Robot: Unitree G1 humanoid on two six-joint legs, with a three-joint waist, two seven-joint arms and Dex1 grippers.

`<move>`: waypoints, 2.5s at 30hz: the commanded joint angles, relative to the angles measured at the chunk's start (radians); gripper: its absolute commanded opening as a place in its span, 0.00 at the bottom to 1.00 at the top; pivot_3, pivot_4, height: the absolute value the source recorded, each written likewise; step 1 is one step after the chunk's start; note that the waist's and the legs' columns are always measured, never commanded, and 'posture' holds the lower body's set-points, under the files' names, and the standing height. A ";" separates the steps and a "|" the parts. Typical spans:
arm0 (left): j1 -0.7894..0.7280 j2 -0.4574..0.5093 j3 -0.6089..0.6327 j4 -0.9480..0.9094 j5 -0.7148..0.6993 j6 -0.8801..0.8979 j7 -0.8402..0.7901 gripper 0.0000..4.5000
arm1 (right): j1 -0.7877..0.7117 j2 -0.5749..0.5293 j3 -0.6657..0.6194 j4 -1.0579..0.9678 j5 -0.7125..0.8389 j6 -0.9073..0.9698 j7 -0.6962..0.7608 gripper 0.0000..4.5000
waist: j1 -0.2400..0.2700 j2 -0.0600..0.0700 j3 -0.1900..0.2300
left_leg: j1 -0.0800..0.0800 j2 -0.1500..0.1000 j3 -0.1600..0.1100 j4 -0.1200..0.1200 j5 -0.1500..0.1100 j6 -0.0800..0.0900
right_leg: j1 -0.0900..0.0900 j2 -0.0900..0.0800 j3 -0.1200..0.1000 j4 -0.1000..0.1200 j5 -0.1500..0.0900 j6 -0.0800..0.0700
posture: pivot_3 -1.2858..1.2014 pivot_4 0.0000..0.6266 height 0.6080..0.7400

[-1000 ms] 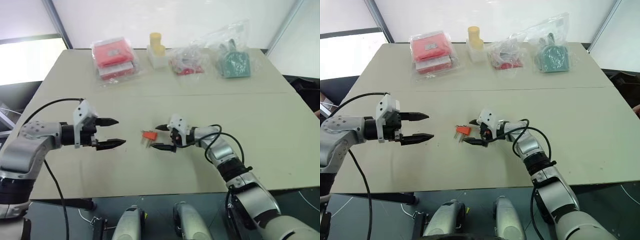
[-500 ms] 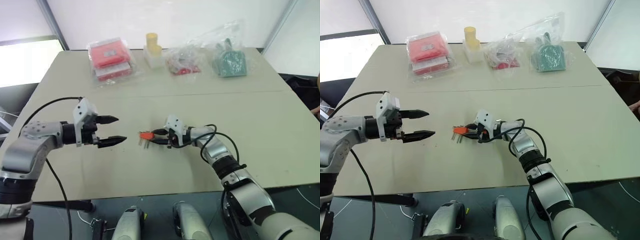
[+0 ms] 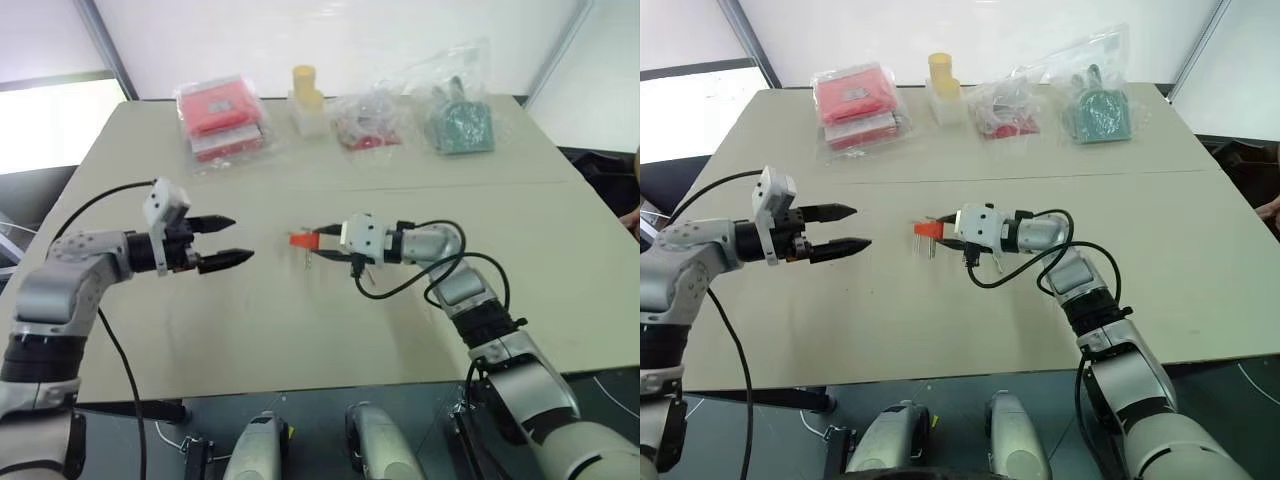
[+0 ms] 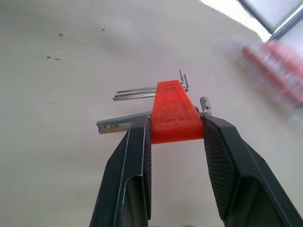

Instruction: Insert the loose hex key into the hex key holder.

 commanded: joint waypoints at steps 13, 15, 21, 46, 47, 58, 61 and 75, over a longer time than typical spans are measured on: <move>-0.405 -0.222 -0.082 0.460 0.004 0.019 -0.222 0.99 | -0.087 -0.086 -0.021 -0.063 -0.200 -0.341 -0.261 0.22 | -0.004 -0.001 0.000 | -0.001 -0.002 0.000 0.000 0.000 0.000 | -0.001 -0.001 0.000 0.001 0.000 0.000 | 0.52 0.24 0.99; -0.433 -0.240 -0.086 0.499 0.014 0.012 -0.246 0.99 | -0.082 -0.089 -0.019 -0.079 -0.199 -0.334 -0.267 0.22 | -0.002 -0.001 0.000 | -0.001 -0.002 0.000 0.000 0.000 0.000 | -0.001 0.000 0.000 0.001 0.000 0.000 | 0.52 0.24 0.99; -0.484 -0.276 -0.084 0.569 0.049 -0.024 -0.276 0.99 | -0.065 -0.094 -0.018 -0.115 -0.195 -0.311 -0.274 0.22 | 0.000 -0.001 0.000 | -0.001 -0.003 0.000 0.001 0.000 0.000 | -0.001 -0.001 0.000 0.001 0.000 0.000 | 0.52 0.24 0.99; -0.490 -0.317 -0.051 0.576 0.076 -0.047 -0.285 0.01 | -0.027 -0.097 0.009 -0.182 -0.178 -0.272 -0.249 0.22 | 0.000 -0.001 0.000 | -0.001 -0.002 0.000 0.001 0.000 0.000 | -0.001 -0.001 0.000 0.001 0.000 0.000 | 0.52 0.24 0.99; -0.490 -0.317 -0.050 0.576 0.076 -0.047 -0.284 0.01 | -0.026 -0.097 0.009 -0.181 -0.179 -0.271 -0.250 0.22 | 0.000 -0.001 0.000 | -0.001 -0.002 0.000 0.001 0.000 0.000 | -0.001 -0.001 0.000 0.001 0.000 0.000 | 0.52 0.24 0.99; -0.449 -0.307 -0.038 0.521 0.068 -0.044 -0.247 0.00 | -0.005 -0.137 -0.012 -0.166 -0.207 -0.214 -0.263 0.99 | 0.001 -0.001 0.000 | -0.001 -0.002 0.000 0.001 0.000 0.000 | -0.001 -0.001 0.000 0.001 0.000 0.000 | 0.52 0.24 0.99; -0.421 -0.296 -0.031 0.476 0.065 -0.045 -0.227 0.00 | 0.029 -0.156 -0.058 -0.192 -0.156 -0.131 -0.261 0.99 | 0.001 -0.001 0.000 | -0.001 -0.002 -0.001 0.001 0.000 0.000 | -0.001 -0.001 0.000 0.001 0.000 0.000 | 0.52 0.24 0.99; -0.235 -0.271 -0.003 0.073 0.102 -0.166 0.009 0.00 | 0.269 -0.024 -0.351 -0.839 0.423 1.681 -0.269 0.99 | 0.006 -0.001 0.001 | -0.001 0.002 -0.002 0.002 0.000 0.000 | -0.001 -0.001 0.000 0.002 0.000 -0.001 | 0.52 0.24 0.99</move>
